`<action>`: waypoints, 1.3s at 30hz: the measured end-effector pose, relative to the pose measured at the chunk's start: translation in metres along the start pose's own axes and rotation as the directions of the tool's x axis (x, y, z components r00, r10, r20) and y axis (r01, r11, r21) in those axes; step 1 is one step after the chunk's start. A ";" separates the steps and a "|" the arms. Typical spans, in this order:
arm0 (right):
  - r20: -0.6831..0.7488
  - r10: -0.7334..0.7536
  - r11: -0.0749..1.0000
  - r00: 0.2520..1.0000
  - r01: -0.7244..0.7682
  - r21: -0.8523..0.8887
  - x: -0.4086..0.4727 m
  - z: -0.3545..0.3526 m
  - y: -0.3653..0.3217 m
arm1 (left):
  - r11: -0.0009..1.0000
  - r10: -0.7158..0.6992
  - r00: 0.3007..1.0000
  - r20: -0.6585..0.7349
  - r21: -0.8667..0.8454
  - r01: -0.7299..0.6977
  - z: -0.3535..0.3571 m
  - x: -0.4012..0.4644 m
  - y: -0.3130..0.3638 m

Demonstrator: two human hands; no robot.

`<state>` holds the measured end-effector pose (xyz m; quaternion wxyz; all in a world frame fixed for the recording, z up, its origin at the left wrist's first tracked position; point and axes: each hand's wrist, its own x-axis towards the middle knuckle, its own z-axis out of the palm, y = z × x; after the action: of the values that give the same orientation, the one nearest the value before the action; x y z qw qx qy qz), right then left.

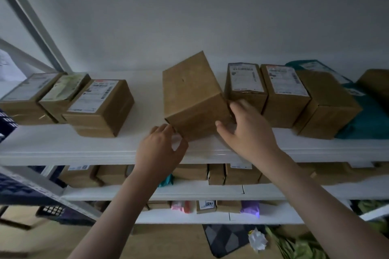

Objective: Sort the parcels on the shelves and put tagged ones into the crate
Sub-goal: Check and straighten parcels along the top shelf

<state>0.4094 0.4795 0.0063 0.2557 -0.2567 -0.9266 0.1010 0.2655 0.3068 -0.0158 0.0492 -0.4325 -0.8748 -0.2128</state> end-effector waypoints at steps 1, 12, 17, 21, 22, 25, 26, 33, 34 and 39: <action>-0.012 -0.009 1.000 1.000 0.009 -0.010 0.002 -0.004 -0.003 | 1.000 0.003 1.000 0.005 0.023 -0.003 -0.001 -0.001 0.001; -0.073 -0.128 0.992 0.989 0.129 0.010 0.021 -0.012 -0.062 | 0.996 0.054 0.966 0.254 0.051 -0.069 -0.044 -0.041 -0.034; -0.055 -0.133 0.974 0.990 0.141 0.176 0.019 0.006 -0.078 | 0.990 -0.087 0.979 0.183 -0.090 0.105 -0.072 -0.040 -0.073; 0.011 -0.052 0.973 0.999 0.048 0.226 0.018 0.020 -0.077 | 0.980 -0.092 0.988 0.126 -0.164 0.112 -0.079 -0.024 -0.081; 0.026 -0.045 0.972 0.999 0.038 0.234 0.016 0.023 -0.076 | 0.978 -0.070 0.989 0.133 -0.185 0.094 -0.078 -0.019 -0.080; 0.041 -0.021 0.970 0.999 0.010 0.243 0.010 0.030 -0.067 | 0.979 0.023 0.992 0.123 -0.202 0.002 -0.066 -0.007 -0.074; 0.045 -0.004 0.968 0.999 -0.008 0.252 0.008 0.031 -0.062 | 0.979 0.037 0.993 0.116 -0.205 -0.012 -0.061 -0.003 -0.071; -0.016 0.117 0.971 0.993 -0.111 0.211 0.004 0.013 -0.031 | 0.943 0.148 0.983 0.106 -0.315 -0.108 -0.022 0.026 -0.044; -0.029 0.114 0.977 0.993 -0.107 0.187 0.007 0.009 -0.030 | 0.933 0.160 0.981 0.107 -0.341 -0.115 -0.018 0.029 -0.040; -0.118 0.018 0.999 0.993 -0.013 0.048 0.018 -0.006 -0.038 | 0.886 0.181 0.974 0.136 -0.453 -0.101 -0.015 0.029 -0.036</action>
<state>0.3831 0.4566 0.0311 0.3155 -0.2633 -0.9050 0.1095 0.2183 0.3028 -0.0066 -0.1117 -0.5117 -0.7703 -0.3637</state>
